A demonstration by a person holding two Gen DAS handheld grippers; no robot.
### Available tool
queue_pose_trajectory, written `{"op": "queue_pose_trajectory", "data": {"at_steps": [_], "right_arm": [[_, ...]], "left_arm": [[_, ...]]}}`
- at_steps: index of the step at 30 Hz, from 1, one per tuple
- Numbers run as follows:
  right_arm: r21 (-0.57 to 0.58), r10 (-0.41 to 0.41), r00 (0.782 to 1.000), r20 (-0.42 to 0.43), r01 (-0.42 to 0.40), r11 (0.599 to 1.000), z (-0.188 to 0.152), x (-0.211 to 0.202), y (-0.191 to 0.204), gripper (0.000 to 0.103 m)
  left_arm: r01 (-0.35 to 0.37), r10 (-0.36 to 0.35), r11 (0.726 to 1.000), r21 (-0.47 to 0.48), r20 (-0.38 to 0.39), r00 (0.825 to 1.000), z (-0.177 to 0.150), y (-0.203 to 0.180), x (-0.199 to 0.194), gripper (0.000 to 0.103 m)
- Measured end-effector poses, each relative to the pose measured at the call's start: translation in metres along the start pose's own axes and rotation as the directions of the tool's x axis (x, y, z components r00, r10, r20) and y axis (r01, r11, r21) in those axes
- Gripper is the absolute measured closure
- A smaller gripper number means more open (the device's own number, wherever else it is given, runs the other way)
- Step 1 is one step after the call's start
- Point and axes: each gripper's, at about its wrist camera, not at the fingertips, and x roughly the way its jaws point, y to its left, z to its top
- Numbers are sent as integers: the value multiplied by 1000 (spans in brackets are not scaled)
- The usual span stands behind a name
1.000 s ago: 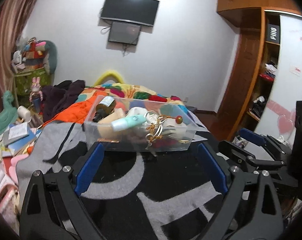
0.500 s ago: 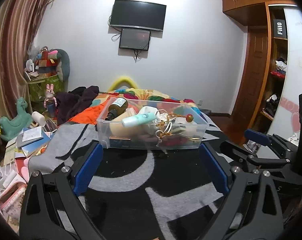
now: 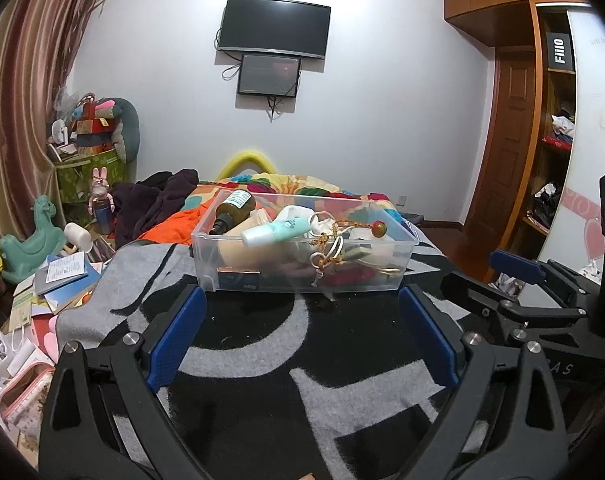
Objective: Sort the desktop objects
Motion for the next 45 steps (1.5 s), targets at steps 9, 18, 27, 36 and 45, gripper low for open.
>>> {"op": "queue_pose_trajectory", "data": {"at_steps": [9,18,27,36,45], "right_arm": [[23,8,1000,-17,-7,1000,-1,2,-3,19],[41,20,1000,-13,-20,999,-1,1,-6,19],[43,26,999,-19,-25,999,-2,2,-5,18],[45,31,999,-28,-29,999,-3,4,-5,18],[37,38,999,-39,-36,999,-5,6,-1,18]], "left_arm": [[6,-6,1000,-12,-8,1000,-1,1,0,5],[44,-45,999,-24,-19,999,-2,1,3,5],[52,-52,998,-38,5,999,-4,2,1,5],[44,-43,998,-51,25,999,-3,6,-2,5],[16,-15,1000,-26,31,999,-3,3,-2,5]]}}
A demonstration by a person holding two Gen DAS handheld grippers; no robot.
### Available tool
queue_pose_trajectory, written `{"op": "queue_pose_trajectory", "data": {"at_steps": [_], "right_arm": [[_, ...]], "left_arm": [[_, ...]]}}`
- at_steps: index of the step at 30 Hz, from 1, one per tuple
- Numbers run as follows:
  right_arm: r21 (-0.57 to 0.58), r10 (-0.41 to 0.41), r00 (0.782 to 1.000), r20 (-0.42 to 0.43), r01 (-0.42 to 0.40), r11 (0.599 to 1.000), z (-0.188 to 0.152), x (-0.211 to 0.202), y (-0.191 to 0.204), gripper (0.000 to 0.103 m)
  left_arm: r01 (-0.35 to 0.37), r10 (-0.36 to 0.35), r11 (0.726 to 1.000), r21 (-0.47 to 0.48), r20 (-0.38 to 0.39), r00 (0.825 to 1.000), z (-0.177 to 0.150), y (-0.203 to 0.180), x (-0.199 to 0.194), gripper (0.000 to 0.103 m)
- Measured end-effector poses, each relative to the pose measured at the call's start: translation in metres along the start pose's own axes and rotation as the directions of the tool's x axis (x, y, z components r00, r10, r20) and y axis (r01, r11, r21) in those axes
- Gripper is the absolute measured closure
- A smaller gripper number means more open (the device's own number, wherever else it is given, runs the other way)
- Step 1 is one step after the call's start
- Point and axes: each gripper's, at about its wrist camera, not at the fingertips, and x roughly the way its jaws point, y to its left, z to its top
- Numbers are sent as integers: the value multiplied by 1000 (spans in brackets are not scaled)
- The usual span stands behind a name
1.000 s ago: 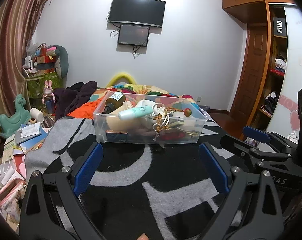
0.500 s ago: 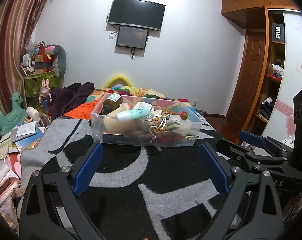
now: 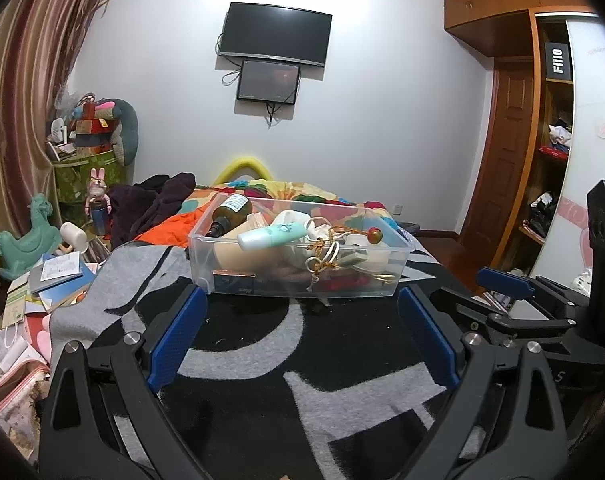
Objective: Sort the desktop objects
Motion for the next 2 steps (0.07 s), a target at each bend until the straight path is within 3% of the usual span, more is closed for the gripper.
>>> {"op": "queue_pose_trajectory", "data": {"at_steps": [2], "right_arm": [[2,1,1000,-1,-1,1000,0,0,0,18]], "left_arm": [[-3,3,1000,-11,-6,1000,1,3,1,5]]}}
